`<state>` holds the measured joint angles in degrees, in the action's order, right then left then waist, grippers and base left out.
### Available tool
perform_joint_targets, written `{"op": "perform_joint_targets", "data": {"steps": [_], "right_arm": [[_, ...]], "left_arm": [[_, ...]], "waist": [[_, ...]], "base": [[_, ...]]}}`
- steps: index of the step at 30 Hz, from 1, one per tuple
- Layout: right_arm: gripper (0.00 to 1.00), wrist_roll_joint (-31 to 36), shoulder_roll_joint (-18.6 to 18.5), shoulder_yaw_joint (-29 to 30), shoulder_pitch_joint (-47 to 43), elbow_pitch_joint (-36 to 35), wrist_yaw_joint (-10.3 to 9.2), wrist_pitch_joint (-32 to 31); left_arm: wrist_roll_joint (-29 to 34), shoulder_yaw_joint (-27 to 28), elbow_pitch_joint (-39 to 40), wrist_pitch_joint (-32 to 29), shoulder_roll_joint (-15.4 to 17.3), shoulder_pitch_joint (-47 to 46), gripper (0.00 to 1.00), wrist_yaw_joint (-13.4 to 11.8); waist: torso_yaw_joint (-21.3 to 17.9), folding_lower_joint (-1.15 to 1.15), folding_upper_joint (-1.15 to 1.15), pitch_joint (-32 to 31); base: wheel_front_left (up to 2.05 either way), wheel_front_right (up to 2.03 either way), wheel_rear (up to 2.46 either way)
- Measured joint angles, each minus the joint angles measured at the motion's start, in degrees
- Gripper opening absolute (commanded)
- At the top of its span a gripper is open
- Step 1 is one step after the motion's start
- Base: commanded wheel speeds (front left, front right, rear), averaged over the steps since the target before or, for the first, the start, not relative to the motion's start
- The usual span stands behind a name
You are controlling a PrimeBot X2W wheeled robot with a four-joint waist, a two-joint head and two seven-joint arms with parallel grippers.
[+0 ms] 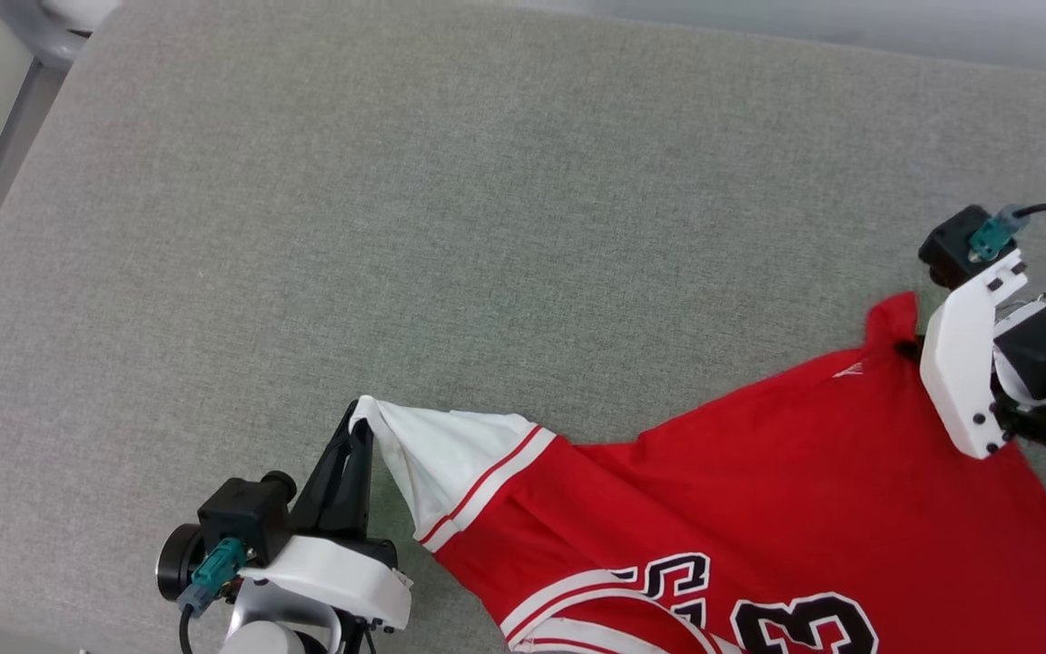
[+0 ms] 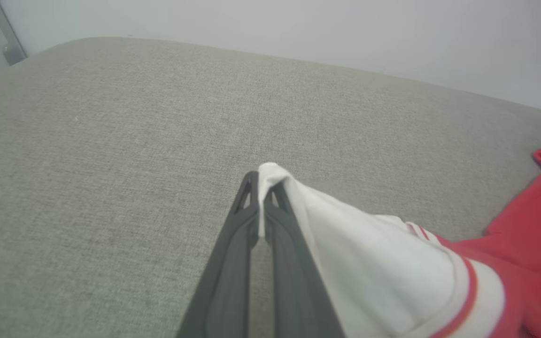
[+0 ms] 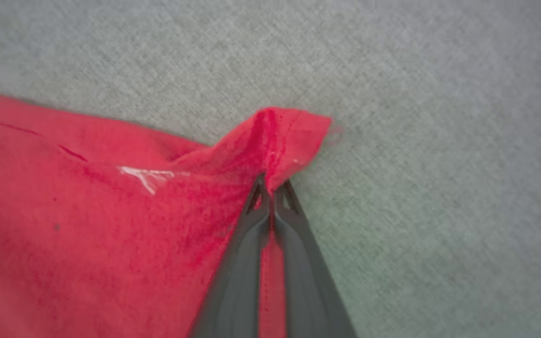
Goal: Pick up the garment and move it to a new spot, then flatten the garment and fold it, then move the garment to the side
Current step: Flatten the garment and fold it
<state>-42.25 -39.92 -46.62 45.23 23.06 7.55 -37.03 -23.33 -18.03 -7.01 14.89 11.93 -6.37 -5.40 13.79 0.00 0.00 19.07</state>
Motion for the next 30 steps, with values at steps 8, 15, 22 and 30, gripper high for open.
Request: {"op": "perform_joint_targets", "data": {"steps": [8, 15, 22, 30], "right_arm": [[0.0, -2.08, -0.11, 3.13, 1.65, -1.12, -0.01, 9.47], [0.0, -3.44, -1.0, 9.71, -1.41, -5.19, -0.01, 16.9], [0.0, -2.54, 0.79, 19.27, -3.81, -10.81, -0.02, 20.2], [0.0, 1.7, 4.85, 30.25, -1.91, -17.26, -0.02, 20.29]], "left_arm": [[1.08, 1.41, 1.2, 0.01, 2.49, 0.68, 0.0, -0.18], [2.1, 2.68, 5.78, -0.59, 5.59, -1.38, 0.0, -0.21], [3.64, 4.0, 12.35, -5.03, 10.03, -11.49, 0.0, 1.24], [2.86, 5.0, 16.15, -10.83, 12.58, -28.77, 0.0, 4.61]], "waist": [[-2.02, 0.0, 0.0, -4.19], [-4.59, 0.0, 0.0, -8.55], [-7.51, 0.0, 0.0, -11.17], [-9.48, 0.0, 0.0, -10.38]], "base": [[0.0, 0.0, 0.0], [0.0, 0.0, 0.0], [0.0, 0.0, 0.0], [0.0, 0.0, 0.0]]}}
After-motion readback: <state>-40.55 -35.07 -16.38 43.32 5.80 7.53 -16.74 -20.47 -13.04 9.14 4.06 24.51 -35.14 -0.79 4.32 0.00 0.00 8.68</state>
